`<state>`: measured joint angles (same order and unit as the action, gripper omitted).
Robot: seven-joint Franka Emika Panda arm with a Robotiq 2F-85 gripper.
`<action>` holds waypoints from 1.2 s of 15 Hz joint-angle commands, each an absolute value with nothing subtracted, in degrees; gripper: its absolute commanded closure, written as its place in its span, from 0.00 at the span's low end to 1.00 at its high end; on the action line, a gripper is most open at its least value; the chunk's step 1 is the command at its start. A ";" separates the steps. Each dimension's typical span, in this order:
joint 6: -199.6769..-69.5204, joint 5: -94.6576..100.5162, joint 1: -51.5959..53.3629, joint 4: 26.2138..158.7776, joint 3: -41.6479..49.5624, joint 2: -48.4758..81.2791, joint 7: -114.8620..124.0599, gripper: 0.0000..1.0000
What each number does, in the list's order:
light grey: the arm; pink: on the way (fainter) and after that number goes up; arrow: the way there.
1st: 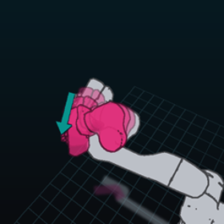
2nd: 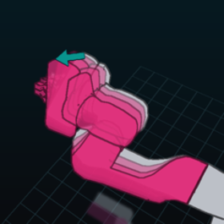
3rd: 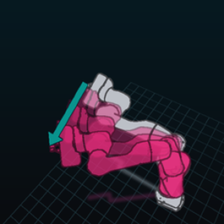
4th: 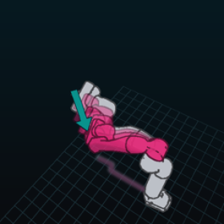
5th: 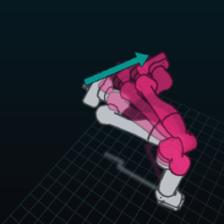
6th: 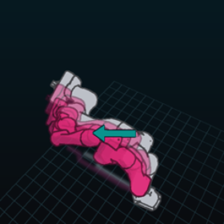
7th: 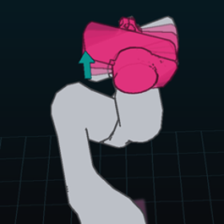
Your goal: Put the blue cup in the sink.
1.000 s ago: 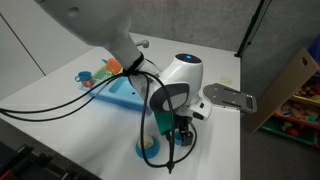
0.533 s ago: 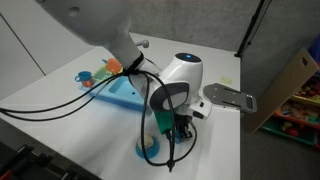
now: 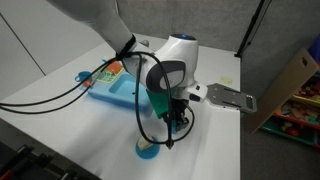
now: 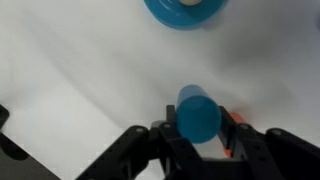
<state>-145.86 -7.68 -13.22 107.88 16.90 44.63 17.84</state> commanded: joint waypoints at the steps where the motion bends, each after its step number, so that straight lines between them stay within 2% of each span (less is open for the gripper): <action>1: -142.36 -5.23 -10.90 109.89 17.68 39.91 17.71 0.83; 12: -135.65 1.01 -3.10 110.52 16.11 32.28 20.00 0.83; 18: -137.83 1.75 -2.40 114.71 11.88 27.87 15.28 0.83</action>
<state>-136.93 0.67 -2.16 110.86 13.55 31.88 17.49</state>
